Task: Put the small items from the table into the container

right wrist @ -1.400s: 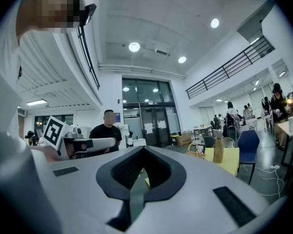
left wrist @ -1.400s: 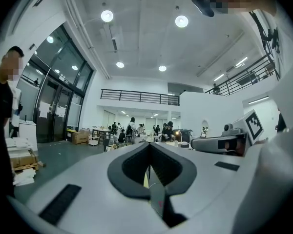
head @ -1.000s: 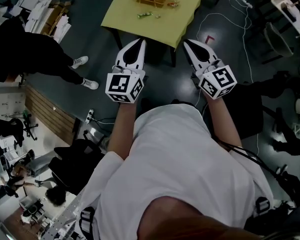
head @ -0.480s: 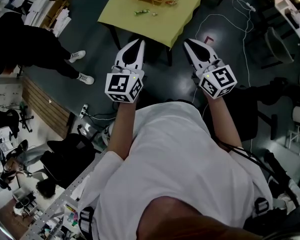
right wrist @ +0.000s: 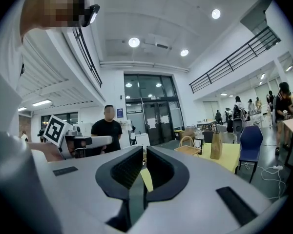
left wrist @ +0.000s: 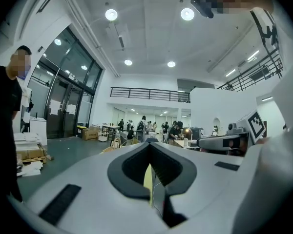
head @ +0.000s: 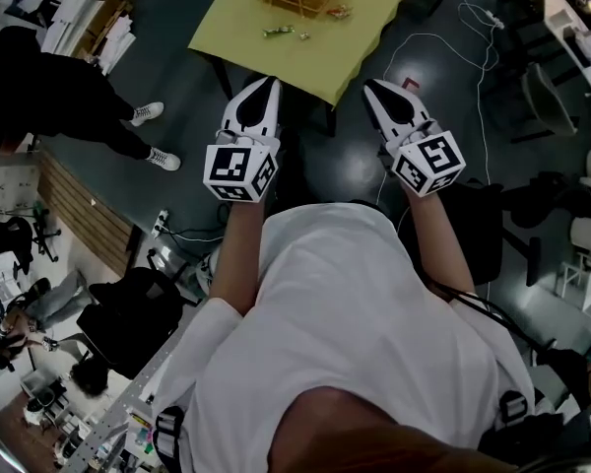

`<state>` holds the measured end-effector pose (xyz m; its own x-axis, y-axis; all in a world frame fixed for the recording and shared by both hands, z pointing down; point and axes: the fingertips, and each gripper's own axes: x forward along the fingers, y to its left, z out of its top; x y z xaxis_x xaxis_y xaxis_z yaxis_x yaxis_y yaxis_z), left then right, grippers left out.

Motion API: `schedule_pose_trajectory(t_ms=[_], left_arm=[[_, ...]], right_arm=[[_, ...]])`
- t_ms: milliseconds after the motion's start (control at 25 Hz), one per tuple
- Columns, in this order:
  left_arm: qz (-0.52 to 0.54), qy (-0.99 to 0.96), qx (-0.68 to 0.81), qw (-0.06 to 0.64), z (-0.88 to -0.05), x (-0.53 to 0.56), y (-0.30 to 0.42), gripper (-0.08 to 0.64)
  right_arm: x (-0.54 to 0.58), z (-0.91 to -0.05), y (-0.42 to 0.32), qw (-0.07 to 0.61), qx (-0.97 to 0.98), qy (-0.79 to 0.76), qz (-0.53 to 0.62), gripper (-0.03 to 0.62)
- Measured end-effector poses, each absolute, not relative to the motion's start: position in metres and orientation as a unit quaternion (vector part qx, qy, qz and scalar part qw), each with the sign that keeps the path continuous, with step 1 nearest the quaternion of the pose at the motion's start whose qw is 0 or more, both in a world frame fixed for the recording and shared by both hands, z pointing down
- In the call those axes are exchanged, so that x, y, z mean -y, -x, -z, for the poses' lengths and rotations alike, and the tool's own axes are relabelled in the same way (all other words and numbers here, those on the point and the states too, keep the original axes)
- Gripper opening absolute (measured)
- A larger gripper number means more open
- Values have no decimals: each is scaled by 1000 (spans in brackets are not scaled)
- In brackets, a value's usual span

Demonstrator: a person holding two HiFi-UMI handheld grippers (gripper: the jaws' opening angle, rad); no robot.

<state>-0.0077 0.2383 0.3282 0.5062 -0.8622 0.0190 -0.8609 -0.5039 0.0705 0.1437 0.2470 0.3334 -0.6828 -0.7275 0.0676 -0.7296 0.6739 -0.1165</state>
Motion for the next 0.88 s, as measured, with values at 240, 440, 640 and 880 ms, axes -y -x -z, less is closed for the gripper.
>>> schedule_pose_trajectory(t_ms=[240, 440, 640, 880], left_arm=[[9, -873, 487, 34, -335, -168, 17, 8], [-15, -884, 466, 20, -336, -97, 27, 8], [-20, -897, 441, 24, -337, -21, 40, 8], [-23, -915, 402, 30, -344, 60, 64, 8]], right_arm=[[-184, -344, -143, 13, 905, -419, -71, 17], [-120, -341, -126, 13, 900, -430, -75, 17], [-54, -341, -108, 18, 893, -442, -80, 17], [17, -340, -74, 16, 885, -459, -83, 18]])
